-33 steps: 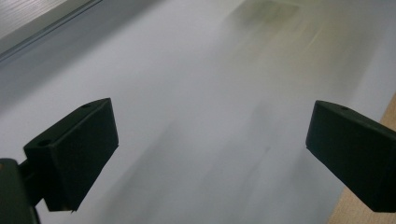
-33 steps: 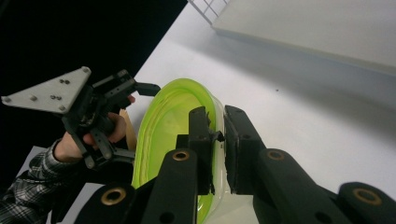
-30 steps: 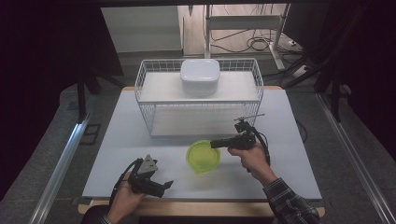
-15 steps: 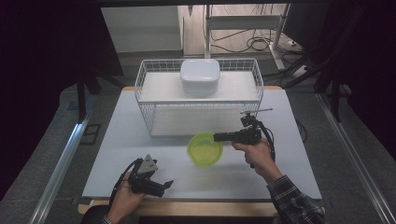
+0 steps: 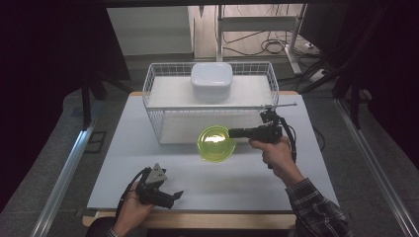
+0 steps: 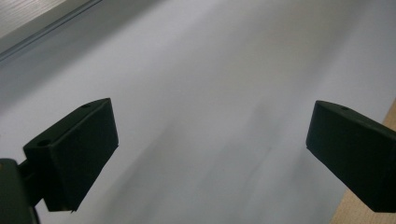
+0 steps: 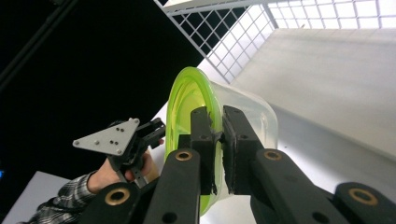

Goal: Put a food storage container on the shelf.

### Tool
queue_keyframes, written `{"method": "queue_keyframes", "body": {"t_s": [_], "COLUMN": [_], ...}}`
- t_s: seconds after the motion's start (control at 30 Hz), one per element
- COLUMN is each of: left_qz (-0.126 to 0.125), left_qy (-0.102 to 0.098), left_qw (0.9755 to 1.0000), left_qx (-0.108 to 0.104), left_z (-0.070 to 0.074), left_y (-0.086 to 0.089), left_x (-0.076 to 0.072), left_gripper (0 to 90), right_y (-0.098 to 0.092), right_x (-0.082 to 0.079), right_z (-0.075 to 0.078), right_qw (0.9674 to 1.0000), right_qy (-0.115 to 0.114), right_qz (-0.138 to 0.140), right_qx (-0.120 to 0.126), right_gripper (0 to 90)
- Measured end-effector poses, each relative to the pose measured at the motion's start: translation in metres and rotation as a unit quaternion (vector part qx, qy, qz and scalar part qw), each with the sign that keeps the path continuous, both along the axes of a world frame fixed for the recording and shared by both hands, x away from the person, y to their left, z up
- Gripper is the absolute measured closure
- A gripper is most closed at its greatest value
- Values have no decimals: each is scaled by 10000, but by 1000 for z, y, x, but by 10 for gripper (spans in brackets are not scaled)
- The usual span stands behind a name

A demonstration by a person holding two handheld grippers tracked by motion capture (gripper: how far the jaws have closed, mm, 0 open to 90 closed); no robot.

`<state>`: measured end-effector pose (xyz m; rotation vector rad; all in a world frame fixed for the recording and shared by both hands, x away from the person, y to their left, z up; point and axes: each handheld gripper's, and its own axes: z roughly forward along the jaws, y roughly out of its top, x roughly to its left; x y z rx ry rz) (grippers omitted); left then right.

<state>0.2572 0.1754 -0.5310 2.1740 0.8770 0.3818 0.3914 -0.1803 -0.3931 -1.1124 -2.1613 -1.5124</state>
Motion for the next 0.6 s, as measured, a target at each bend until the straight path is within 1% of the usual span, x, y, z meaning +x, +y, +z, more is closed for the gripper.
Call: {"method": "queue_keyframes", "body": {"t_s": [0.2, 0.4, 0.6], "left_qz": [9, 5, 24], "left_qy": [8, 24, 45], "left_qw": [10000, 10000, 10000], "left_qx": [-15, -4, -30], "left_z": [0, -1, -1], "left_y": [0, 0, 0], "left_x": [0, 1, 1], "left_gripper": [20, 20, 20], "right_y": [0, -1, -6], "right_x": [2, 3, 6], "right_z": [7, 18, 36], "right_qw": [10000, 9997, 9990], "right_qy": [-31, -50, -99], "right_qz": [-28, -53, -114], "right_qx": [50, 220, 432], "right_gripper": [840, 840, 840]}}
